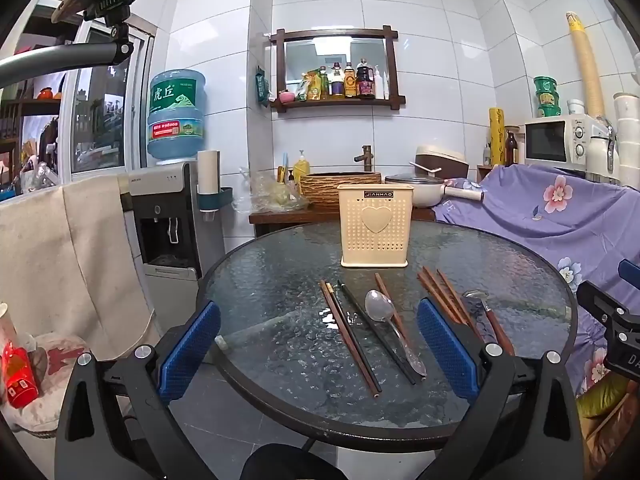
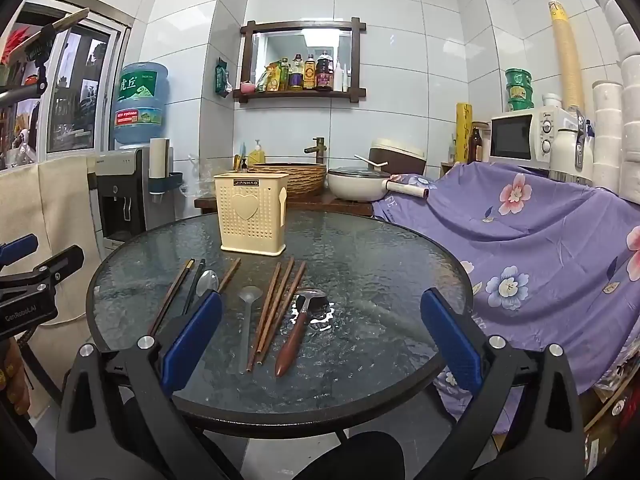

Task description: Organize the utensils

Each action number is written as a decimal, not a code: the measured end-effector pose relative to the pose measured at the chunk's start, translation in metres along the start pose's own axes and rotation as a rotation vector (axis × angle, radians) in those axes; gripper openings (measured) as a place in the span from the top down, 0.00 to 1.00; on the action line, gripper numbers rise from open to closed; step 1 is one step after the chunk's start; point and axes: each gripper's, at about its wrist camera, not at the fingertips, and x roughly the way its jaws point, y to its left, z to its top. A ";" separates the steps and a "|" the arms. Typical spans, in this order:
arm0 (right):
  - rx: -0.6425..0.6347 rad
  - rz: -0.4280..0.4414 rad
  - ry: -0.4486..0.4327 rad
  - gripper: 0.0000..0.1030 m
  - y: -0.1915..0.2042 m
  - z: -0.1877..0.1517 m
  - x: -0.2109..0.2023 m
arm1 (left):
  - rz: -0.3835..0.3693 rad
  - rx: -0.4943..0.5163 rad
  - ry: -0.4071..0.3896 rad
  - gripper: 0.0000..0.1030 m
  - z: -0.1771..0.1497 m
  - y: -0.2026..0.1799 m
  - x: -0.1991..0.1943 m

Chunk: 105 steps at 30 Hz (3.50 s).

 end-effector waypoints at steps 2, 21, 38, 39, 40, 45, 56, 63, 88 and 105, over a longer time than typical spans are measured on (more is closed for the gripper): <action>0.003 0.002 0.001 0.05 0.000 0.000 0.000 | -0.001 0.001 0.002 0.06 0.000 0.000 0.000; 0.002 0.003 -0.003 0.05 0.002 0.001 0.000 | -0.005 -0.012 -0.004 0.06 -0.001 0.000 0.000; -0.001 0.003 -0.004 0.05 0.002 0.001 -0.002 | -0.014 -0.002 -0.008 0.06 0.000 0.000 -0.005; -0.002 0.003 -0.003 0.05 0.002 0.002 -0.002 | -0.015 -0.002 -0.008 0.06 0.000 0.000 -0.005; -0.001 0.003 -0.003 0.05 0.001 0.002 -0.002 | -0.014 -0.003 -0.008 0.06 0.000 0.000 -0.005; 0.000 0.003 -0.004 0.05 0.002 0.002 -0.002 | -0.016 -0.004 -0.005 0.06 0.000 0.000 -0.005; 0.001 0.004 -0.001 0.05 0.004 0.001 -0.001 | -0.016 -0.004 -0.007 0.06 0.000 0.001 -0.006; 0.000 0.004 -0.003 0.05 0.004 0.001 0.000 | -0.018 -0.005 -0.010 0.06 0.001 0.003 -0.006; 0.003 0.008 0.010 0.05 0.006 -0.001 0.004 | -0.021 -0.001 0.003 0.06 -0.002 -0.001 -0.001; -0.013 0.000 0.087 0.05 0.007 -0.005 0.025 | -0.050 -0.010 0.103 0.06 -0.006 0.002 0.022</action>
